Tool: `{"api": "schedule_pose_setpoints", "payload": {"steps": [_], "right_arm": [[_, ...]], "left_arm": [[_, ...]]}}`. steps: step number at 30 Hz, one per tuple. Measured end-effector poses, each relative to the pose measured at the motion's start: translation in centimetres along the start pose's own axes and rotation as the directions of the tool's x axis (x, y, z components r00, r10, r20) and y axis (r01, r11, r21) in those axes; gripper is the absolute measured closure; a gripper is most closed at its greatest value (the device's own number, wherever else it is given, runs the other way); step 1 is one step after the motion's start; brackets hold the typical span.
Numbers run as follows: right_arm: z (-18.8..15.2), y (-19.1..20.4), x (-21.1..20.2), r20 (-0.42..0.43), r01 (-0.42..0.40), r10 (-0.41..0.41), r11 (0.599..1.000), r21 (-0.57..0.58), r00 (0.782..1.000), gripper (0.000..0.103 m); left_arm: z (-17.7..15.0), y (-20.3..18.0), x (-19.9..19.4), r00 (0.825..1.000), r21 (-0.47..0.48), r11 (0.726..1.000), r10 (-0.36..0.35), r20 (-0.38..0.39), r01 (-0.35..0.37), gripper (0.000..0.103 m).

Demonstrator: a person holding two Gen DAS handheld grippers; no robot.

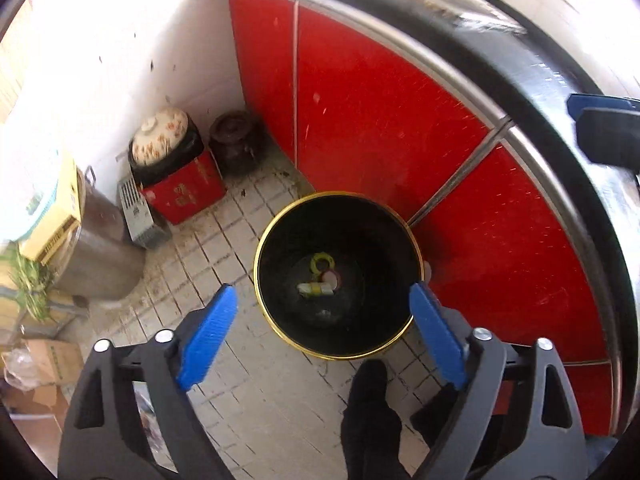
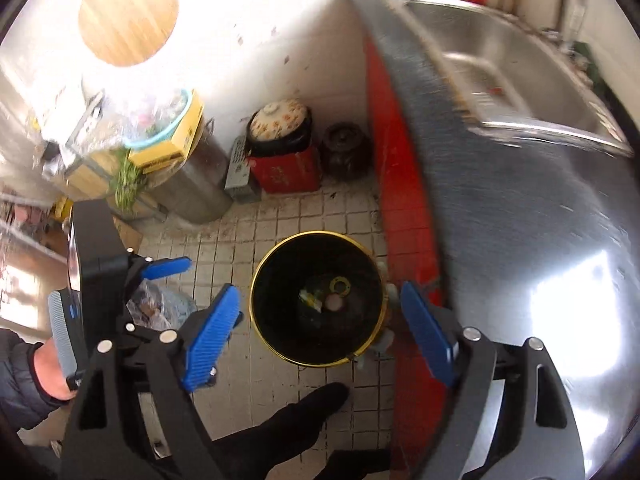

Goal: Collect trash
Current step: 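Carry carton and lid to the bin and open both tools over it, then move both open tools back over the countertop, then grasp the green toy truck with the left tool while the right tool grasps crumpled foil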

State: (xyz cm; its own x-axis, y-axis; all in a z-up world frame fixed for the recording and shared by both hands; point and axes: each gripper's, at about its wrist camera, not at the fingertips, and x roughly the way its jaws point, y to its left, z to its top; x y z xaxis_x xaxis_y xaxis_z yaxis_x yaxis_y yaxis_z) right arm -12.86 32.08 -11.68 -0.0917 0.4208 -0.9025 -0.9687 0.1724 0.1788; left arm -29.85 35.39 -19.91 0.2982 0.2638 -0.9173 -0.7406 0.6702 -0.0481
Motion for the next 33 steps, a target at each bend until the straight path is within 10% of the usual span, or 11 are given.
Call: {"api": "schedule_pose_setpoints", "payload": {"steps": [6, 11, 23, 28, 33], "right_arm": [[-5.0, -5.8, -10.2, 0.109, 0.105, -0.126, 0.978, 0.178, 0.986, 0.011], [-12.9, -12.2, -19.3, 0.134, 0.260, -0.340, 0.873, 0.412, 0.931, 0.009], [-34.7, -20.8, -33.6, -0.006, 0.362, -0.631, 0.438, 0.823, 0.776, 0.009], [-39.4, -21.3, -35.7, -0.015, 0.338, -0.651, 0.375, 0.863, 0.759, 0.009], [-40.5, -22.3, -36.0, -0.002, 0.323, -0.646, 0.379, 0.867, 0.763, 0.009]], "left_arm": [[1.8, -6.2, -6.1, 0.994, 0.170, 0.985, -0.041, 0.106, 0.022, 0.010], [4.3, -15.8, -10.4, 0.964, 0.336, 0.928, -0.223, 0.146, 0.164, 0.008], [2.4, -42.9, -16.2, 0.847, 0.752, 0.548, -0.530, -0.024, 0.365, 0.008], [-0.7, -48.2, -17.3, 0.833, 0.855, 0.407, -0.551, -0.052, 0.323, 0.008], [-1.9, -50.4, -16.8, 0.837, 0.889, 0.344, -0.543, -0.074, 0.302, 0.008]]}}
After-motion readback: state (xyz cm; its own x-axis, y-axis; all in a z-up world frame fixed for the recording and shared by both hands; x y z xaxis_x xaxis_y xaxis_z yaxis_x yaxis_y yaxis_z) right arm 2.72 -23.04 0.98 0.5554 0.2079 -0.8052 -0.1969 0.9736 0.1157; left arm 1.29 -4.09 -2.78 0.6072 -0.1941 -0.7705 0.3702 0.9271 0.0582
